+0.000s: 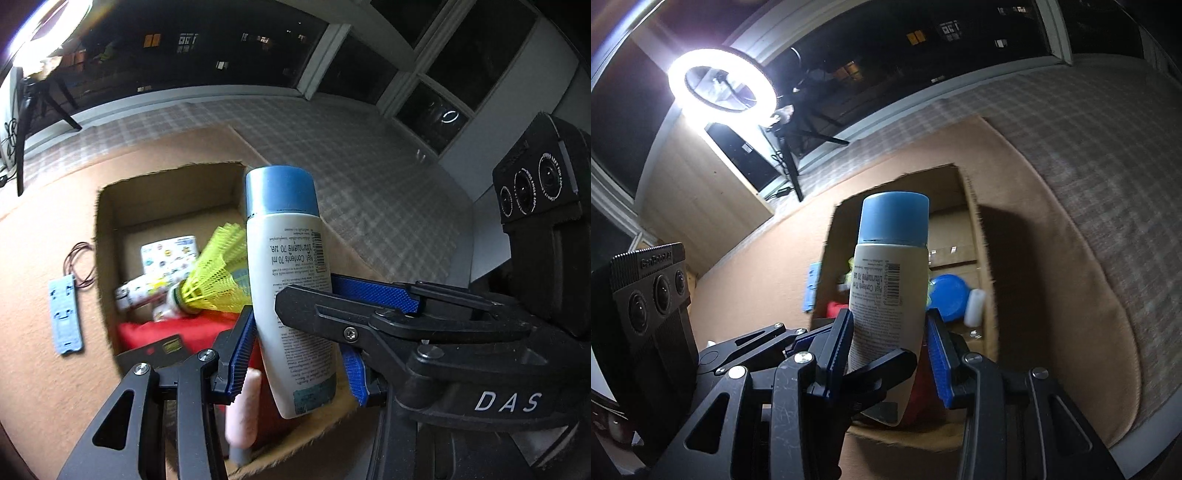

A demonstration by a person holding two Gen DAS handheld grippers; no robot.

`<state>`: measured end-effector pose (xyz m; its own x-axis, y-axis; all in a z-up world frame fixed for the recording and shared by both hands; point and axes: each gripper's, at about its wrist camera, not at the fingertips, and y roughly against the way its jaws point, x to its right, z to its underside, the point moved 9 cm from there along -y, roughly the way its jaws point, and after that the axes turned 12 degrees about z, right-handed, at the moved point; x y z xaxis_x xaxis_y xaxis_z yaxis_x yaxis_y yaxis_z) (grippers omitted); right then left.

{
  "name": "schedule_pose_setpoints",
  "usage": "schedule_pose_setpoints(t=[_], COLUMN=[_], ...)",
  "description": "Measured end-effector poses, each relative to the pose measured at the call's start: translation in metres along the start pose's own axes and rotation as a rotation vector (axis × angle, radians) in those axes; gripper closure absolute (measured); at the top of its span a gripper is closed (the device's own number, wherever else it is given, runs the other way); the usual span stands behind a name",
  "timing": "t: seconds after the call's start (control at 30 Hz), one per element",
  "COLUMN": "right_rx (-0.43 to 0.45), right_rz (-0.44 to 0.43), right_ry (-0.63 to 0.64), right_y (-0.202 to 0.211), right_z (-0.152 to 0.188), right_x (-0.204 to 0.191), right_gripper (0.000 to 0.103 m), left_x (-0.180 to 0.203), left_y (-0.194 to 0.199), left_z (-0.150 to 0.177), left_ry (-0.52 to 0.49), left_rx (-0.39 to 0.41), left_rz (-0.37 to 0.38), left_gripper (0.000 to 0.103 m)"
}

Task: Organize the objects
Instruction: 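Carry the bottle with the right tool into the box and release, then withdraw the open right tool from the box toward the white adapter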

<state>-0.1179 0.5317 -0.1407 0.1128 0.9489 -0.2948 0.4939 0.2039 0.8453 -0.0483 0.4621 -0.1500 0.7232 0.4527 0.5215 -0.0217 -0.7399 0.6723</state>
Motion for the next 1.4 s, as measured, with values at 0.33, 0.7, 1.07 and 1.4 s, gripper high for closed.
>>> schedule_pose_setpoints(t=[0.33,0.7,1.07,1.4], right_rx=[-0.029,-0.034,-0.007,0.037], right_rz=[-0.003,0.005,0.020,-0.006], right_ry=[0.018,0.018,0.014,0.042], right_y=[-0.017,-0.024,-0.017,-0.006], right_z=[-0.001,-0.003,-0.006,-0.005], right_x=[0.014,0.018,0.011,-0.031], right_gripper=[0.066,0.065,0.065,0.058], left_x=[-0.008,-0.011,-0.013,-0.035], left_y=[-0.027,-0.032,-0.009,0.052], left_z=[0.000,0.003,0.005,0.015], left_ry=[0.014,0.033,0.016,0.048], left_rx=[-0.027,-0.045,-0.031,0.039], left_rz=[-0.029,-0.033,-0.024,-0.059], left_gripper=[0.056,0.056,0.056,0.056])
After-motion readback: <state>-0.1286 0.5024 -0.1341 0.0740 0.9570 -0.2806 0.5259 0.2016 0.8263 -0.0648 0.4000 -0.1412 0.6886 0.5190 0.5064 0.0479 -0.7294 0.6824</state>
